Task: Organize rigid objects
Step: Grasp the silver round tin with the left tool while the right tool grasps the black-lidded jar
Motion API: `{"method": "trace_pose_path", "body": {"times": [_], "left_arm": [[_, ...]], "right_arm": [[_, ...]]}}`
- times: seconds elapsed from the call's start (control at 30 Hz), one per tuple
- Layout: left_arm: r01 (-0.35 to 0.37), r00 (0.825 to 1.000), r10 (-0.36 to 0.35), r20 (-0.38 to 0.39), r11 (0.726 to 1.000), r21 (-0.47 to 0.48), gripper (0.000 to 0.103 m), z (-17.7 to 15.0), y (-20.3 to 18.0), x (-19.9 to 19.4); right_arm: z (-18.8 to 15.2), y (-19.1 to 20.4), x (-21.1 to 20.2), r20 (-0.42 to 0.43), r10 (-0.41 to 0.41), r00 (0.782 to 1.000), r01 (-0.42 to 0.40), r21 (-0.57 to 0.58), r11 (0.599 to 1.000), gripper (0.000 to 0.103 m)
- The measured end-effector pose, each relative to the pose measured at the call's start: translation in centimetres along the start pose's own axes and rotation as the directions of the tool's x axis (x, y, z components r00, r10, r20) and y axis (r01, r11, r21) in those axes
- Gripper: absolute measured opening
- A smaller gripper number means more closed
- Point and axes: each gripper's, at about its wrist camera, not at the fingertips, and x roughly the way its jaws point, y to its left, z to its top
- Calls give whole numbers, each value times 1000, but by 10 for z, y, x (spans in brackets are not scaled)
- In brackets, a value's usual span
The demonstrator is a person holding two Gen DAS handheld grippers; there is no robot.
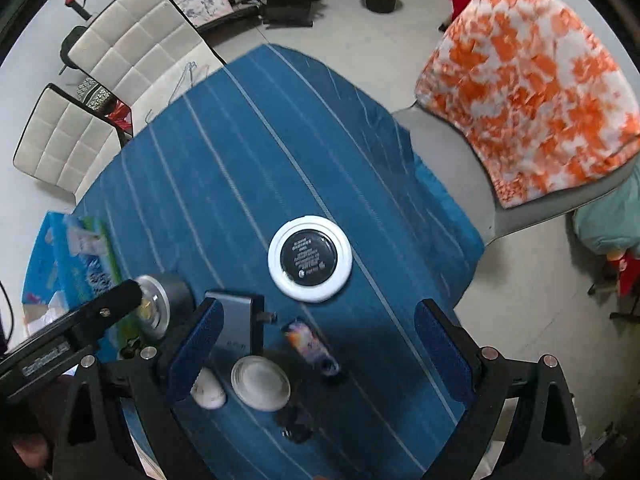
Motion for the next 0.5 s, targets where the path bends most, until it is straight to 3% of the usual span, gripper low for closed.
{"method": "trace_pose_path", "body": {"times": [0.2, 0.37, 0.4, 0.5], "left_arm": [[-94, 991, 96, -98, 995, 23, 101, 7, -14, 52], [-204, 976, 208, -71, 978, 51, 102, 7, -15, 60], [-210, 974, 213, -80, 977, 47, 101, 7, -13, 59], [-133, 982, 132, -132, 991, -5, 100, 4, 0, 66]], "right_arm": [[14, -2, 53, -57, 14, 998, -13, 23, 1000, 98], [19, -2, 85, -110, 51, 993, -46, 46, 998, 98], [20, -3, 89, -120, 64, 991, -58, 57, 997, 98], [22, -6, 103, -148, 118, 982, -104, 100, 990, 98]]}}
